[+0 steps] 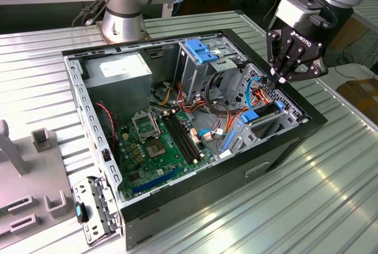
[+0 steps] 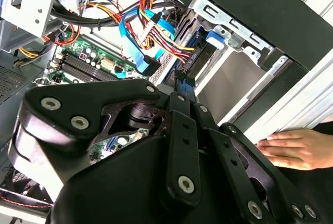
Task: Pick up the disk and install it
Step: 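Insert the second disk wire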
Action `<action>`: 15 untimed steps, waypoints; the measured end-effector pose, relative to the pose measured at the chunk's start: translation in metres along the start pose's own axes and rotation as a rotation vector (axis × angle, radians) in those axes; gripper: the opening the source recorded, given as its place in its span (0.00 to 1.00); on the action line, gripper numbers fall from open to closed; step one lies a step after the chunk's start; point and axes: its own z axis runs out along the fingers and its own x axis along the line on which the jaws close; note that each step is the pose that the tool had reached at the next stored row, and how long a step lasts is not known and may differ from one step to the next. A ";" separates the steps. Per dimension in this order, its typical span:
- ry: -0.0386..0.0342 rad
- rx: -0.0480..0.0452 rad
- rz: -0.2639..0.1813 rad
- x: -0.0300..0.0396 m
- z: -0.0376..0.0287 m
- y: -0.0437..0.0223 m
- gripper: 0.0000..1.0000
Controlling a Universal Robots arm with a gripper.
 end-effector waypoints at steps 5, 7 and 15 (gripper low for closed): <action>0.0005 -0.0004 0.000 0.0000 -0.0008 -0.0001 0.11; -0.0002 -0.0003 0.000 -0.0031 -0.0048 -0.0003 0.11; 0.0274 -0.0387 0.000 -0.0351 -0.0096 -0.0101 0.11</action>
